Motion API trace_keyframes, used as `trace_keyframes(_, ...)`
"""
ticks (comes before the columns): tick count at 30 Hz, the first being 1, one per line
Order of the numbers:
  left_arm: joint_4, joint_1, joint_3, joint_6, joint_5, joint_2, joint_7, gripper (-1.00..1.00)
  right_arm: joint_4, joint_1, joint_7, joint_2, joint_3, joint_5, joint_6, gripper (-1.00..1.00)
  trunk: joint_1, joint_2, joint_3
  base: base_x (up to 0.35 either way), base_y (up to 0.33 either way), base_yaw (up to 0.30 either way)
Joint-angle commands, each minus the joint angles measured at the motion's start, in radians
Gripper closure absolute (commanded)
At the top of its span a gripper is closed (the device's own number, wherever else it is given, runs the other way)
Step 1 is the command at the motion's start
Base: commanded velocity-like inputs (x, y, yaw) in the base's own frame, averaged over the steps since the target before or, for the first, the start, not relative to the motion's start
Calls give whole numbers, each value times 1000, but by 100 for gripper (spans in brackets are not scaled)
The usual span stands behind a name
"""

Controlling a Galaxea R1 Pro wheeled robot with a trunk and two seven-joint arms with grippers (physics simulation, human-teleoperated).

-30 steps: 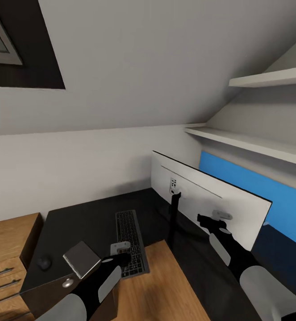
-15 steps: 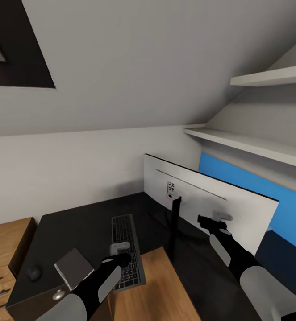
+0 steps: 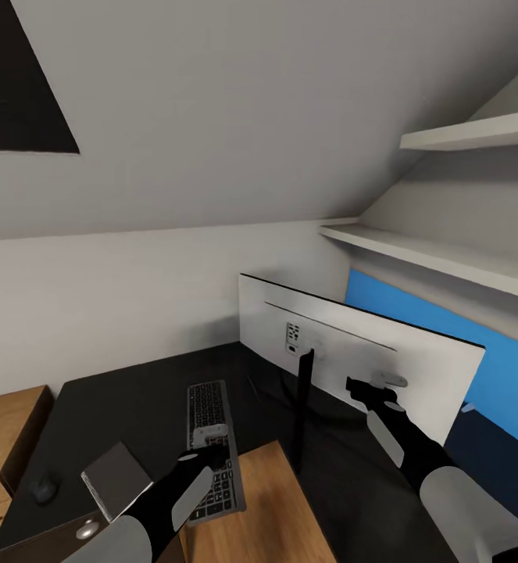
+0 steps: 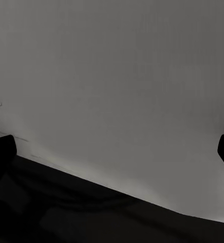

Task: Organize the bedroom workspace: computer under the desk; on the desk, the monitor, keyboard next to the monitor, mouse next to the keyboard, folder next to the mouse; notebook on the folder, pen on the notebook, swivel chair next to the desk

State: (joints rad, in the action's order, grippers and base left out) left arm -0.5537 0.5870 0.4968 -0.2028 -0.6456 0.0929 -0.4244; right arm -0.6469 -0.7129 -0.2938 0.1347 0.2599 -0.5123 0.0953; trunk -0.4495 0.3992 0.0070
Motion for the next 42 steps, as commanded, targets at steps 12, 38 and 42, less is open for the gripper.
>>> trace_keyframes(12, -6, 1, -23, -3, -5, -3, -8, -100, 34, 0, -6, -14, 23, 8, 4, -100, 0, 1, -1, -81, 41, 0)
trace_keyframes(38, -6, 1, -26, -3, -5, -5, -8, -100, 38, 0, -7, -71, 162, 9, 0, -100, 0, 1, -1, -1, 0, 72)
trace_keyframes(42, -8, 1, -25, -2, -5, -5, -8, -100, 37, 0, -7, -72, 161, 9, 0, -100, 0, 1, -1, 0, 0, 272)
